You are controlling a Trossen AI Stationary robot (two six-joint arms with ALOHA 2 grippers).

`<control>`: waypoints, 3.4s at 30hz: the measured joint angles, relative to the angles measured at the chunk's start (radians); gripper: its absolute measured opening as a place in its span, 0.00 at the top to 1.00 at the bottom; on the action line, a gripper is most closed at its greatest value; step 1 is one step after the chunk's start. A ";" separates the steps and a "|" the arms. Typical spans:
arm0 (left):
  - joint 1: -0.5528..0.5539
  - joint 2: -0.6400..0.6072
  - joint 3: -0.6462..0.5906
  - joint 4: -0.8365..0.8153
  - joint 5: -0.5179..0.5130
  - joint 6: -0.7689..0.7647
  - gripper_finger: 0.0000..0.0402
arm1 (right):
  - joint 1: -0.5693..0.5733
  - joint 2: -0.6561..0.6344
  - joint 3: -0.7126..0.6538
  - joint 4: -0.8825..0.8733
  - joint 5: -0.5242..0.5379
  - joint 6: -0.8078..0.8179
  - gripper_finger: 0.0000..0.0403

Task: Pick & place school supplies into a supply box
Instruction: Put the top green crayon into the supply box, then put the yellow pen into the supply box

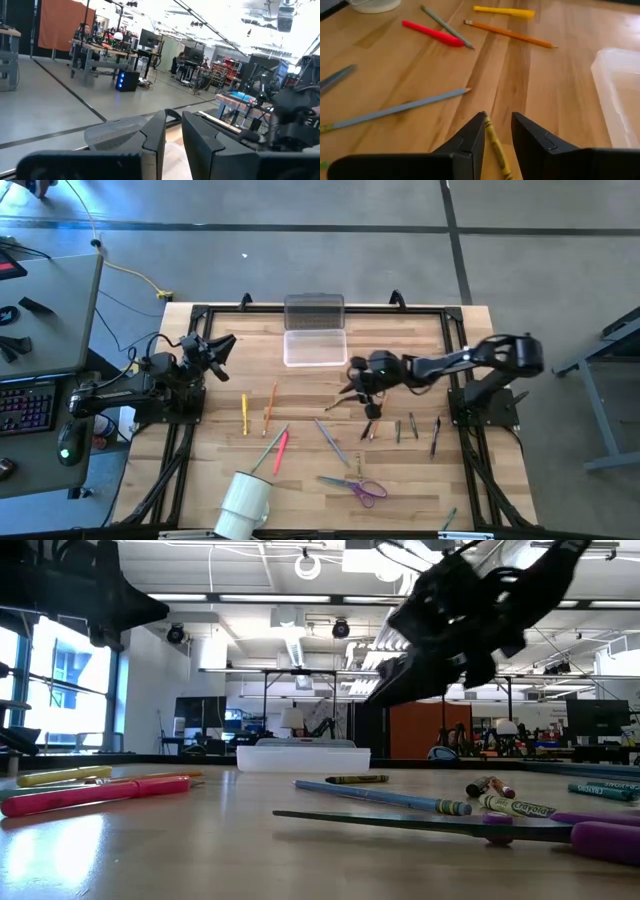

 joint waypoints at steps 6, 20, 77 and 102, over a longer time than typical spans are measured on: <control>0.000 0.000 0.000 -0.008 0.005 0.000 0.76 | -0.045 0.184 0.097 -0.001 -0.145 -0.027 0.79; 0.000 0.000 0.000 -0.011 0.010 0.000 0.76 | -0.056 0.363 0.146 0.027 -0.202 -0.116 0.80; 0.000 0.000 0.000 -0.088 0.011 -0.113 0.76 | -0.223 0.462 0.502 -0.004 0.308 -0.102 0.73; 0.000 0.810 0.722 -1.145 0.260 -0.430 0.76 | -0.105 0.461 0.532 0.217 0.355 -0.297 0.71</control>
